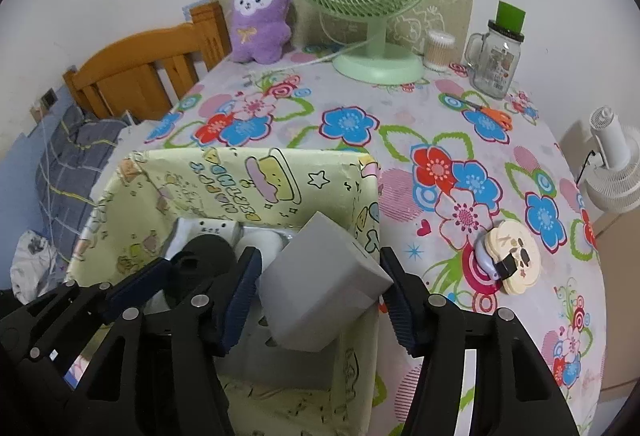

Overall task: Organize rigid objects
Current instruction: 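Lower the cube into the box with the right tool while the left tool lowers and releases the key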

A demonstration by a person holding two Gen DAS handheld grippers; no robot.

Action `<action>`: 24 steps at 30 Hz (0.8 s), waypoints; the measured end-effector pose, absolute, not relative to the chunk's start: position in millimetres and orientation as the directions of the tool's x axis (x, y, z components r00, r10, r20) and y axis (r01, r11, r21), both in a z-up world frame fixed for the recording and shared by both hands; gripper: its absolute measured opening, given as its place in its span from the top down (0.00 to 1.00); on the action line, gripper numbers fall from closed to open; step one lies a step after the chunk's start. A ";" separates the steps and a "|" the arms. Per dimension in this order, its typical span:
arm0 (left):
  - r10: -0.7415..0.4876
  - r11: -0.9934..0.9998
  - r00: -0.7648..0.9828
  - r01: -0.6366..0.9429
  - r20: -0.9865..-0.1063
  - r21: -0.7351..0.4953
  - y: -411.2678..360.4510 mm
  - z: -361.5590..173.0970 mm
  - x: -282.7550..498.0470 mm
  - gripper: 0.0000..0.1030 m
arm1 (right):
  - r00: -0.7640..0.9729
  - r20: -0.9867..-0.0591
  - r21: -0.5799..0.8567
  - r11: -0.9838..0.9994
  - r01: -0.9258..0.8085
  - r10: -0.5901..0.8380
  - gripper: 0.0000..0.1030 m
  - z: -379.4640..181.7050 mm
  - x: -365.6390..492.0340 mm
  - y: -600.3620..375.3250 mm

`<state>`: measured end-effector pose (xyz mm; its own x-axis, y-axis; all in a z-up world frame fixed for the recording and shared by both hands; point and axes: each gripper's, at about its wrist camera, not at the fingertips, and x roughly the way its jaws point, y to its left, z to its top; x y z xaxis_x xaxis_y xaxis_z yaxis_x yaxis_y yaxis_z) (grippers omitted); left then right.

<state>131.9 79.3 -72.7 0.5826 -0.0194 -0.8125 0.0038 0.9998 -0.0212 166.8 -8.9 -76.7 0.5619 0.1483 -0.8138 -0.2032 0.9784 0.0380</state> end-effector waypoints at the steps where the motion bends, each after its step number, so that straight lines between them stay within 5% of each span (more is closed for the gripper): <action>1: -0.019 1.000 0.580 0.005 -0.814 -0.019 79.5 -74.6 133.7 0.68 | 0.560 -0.816 0.037 0.979 -0.203 0.146 0.40 -78.5 168.5 -8.7; 9: -0.009 1.000 0.563 -0.008 -0.826 -0.016 83.1 -85.1 142.4 0.60 | 0.542 -0.828 0.040 0.979 -0.202 0.146 0.42 -87.6 175.8 -9.3; 14: 0.001 1.000 0.558 -0.010 -0.830 -0.005 83.0 -86.3 140.9 0.35 | 0.540 -0.830 0.024 0.976 -0.217 0.141 0.40 -87.7 174.0 -7.5; 24: -0.005 1.000 0.579 -0.001 -0.815 -0.006 76.3 -74.4 122.8 0.19 | 0.581 -0.799 0.014 0.970 -0.243 0.157 0.17 -73.8 154.5 -14.0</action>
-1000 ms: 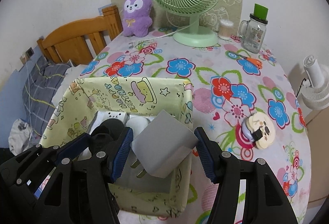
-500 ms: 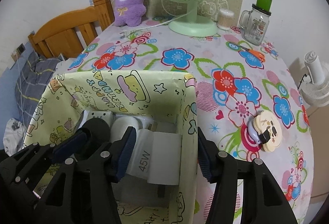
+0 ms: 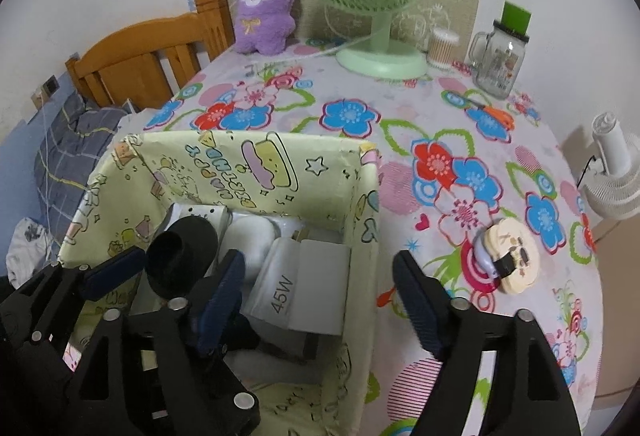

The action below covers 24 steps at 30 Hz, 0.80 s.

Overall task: Organize rigid objects
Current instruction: 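Open the right tool and withdraw both tools from the box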

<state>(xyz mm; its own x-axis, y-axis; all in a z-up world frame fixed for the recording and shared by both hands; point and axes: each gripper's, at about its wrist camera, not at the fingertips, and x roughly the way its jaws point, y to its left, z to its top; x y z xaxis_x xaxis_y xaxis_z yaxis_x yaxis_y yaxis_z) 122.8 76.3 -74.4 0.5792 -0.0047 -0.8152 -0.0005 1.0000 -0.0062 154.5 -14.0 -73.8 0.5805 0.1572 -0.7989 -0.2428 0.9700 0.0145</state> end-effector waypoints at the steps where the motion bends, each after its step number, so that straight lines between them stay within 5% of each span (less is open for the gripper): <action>1: -0.003 1.000 0.586 0.002 -0.810 -0.002 75.0 -72.1 120.2 0.13 | 0.590 -0.792 0.011 0.970 -0.244 0.157 0.14 -71.0 151.6 -15.2; 24: -0.004 1.000 0.650 0.021 -0.760 0.012 50.4 -40.8 72.8 0.05 | 0.648 -0.741 0.010 0.968 -0.251 0.176 0.10 -38.0 101.9 -44.5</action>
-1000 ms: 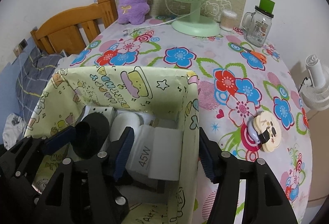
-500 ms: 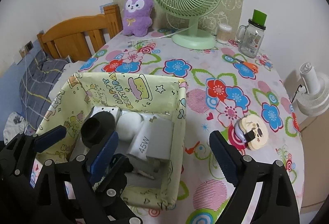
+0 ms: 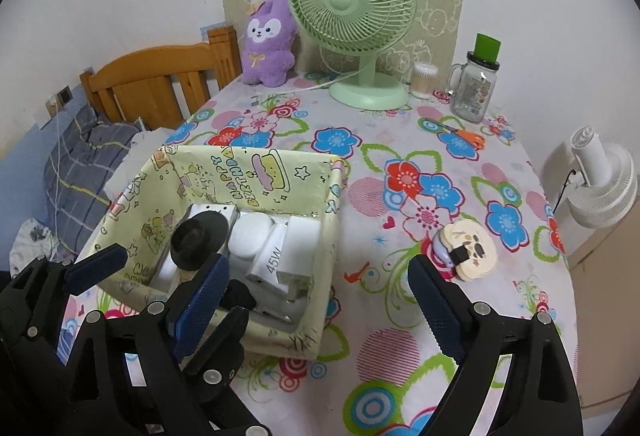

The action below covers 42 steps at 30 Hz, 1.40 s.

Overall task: Organize rigid objects
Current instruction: 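Open the right tool and withdraw both tools from the box, then move the left tool toward the round cream key tag on the table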

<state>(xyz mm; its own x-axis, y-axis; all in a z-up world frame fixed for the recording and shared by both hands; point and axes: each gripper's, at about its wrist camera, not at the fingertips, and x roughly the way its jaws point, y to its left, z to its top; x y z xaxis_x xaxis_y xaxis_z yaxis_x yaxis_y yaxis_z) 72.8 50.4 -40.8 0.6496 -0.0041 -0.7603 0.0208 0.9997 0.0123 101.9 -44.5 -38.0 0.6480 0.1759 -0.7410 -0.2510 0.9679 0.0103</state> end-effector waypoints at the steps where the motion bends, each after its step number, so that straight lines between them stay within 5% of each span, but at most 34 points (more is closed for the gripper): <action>1: -0.005 1.000 0.652 0.022 -0.758 0.012 48.6 -39.7 70.4 0.05 | 0.649 -0.740 0.012 0.968 -0.251 0.178 0.10 -36.9 99.6 -46.7; 42: -0.122 0.983 0.677 0.182 -0.726 0.004 -82.5 -28.3 45.8 0.05 | 0.706 -0.703 0.003 0.993 -0.118 0.086 0.10 -23.7 63.0 -185.7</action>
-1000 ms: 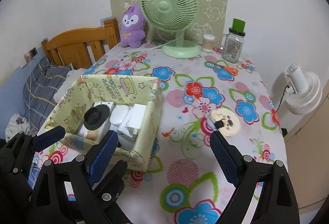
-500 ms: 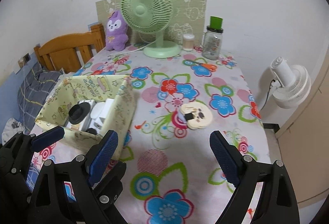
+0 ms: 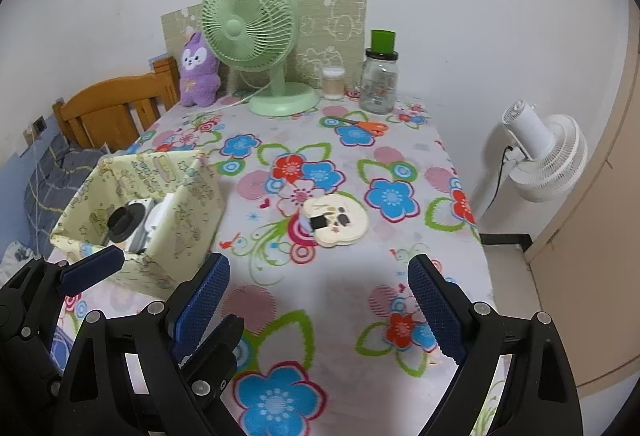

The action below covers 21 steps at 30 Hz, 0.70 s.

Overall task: Organize rigid objects
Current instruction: 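Move the left tool toward the round cream key tag on the table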

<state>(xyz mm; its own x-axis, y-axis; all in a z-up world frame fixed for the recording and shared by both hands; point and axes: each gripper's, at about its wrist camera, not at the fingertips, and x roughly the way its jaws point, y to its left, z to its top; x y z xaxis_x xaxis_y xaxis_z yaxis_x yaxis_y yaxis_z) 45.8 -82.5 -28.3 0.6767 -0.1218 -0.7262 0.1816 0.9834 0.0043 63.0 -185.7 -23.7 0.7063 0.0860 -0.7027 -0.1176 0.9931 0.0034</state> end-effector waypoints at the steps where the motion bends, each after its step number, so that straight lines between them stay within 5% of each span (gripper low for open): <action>1: -0.124 0.983 0.676 0.185 -0.726 0.005 -85.2 -28.9 46.9 0.05 | 0.706 -0.703 0.004 0.993 -0.114 0.084 0.10 -24.4 63.7 -188.9; 21: -0.130 0.979 0.636 0.205 -0.761 0.004 -125.9 -61.5 85.5 0.05 | 0.672 -0.737 0.016 0.996 -0.086 0.070 0.22 -56.3 100.1 -223.1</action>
